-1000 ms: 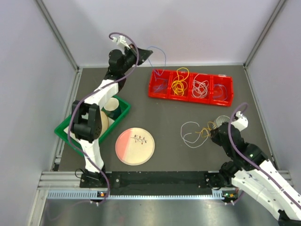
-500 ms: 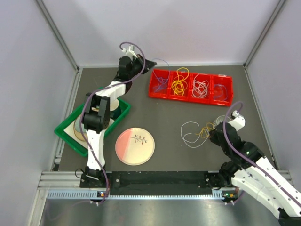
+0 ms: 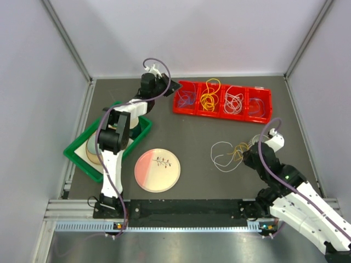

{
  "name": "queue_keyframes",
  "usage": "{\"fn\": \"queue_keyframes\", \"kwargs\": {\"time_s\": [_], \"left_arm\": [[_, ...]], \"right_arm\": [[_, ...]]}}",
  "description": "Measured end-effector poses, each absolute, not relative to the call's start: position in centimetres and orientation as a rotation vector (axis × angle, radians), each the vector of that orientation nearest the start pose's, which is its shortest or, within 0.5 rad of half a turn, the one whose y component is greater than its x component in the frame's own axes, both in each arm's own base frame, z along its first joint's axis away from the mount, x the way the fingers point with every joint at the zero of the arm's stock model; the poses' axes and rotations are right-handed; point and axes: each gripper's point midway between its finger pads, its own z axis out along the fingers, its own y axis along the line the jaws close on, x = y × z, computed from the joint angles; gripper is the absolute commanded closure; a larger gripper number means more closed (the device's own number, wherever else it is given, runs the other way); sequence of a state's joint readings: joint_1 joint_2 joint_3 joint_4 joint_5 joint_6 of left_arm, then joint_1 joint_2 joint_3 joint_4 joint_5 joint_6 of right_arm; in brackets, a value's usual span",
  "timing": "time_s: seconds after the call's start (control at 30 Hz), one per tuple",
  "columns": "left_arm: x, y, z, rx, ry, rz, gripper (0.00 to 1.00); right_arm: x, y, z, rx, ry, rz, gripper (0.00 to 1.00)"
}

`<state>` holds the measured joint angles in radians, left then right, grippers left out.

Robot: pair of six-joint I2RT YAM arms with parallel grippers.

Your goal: Untangle the cables

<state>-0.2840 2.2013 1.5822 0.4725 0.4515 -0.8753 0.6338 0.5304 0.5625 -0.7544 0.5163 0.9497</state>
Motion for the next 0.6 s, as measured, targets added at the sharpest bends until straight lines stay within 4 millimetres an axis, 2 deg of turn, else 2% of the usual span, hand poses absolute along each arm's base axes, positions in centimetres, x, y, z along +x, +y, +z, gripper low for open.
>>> {"fn": "queue_keyframes", "kwargs": {"time_s": [0.13,0.3,0.47,0.6], "left_arm": [[56.3,-27.1,15.2,-0.202,1.933,-1.164,0.48],[55.9,-27.1,13.6,-0.174,1.993,-1.091,0.34],[54.7,-28.0,14.8,-0.094,2.007,-1.036,0.30],[53.5,-28.3,17.9,-0.019,1.979,-0.972,0.29]], "right_arm": [[19.8,7.5,13.7,0.601,2.110,0.308,1.00],[19.8,7.6,13.8,0.600,2.109,0.314,1.00],[20.0,7.9,13.8,0.598,2.110,0.321,1.00],[20.1,8.1,13.5,0.592,2.124,0.319,1.00]]}}
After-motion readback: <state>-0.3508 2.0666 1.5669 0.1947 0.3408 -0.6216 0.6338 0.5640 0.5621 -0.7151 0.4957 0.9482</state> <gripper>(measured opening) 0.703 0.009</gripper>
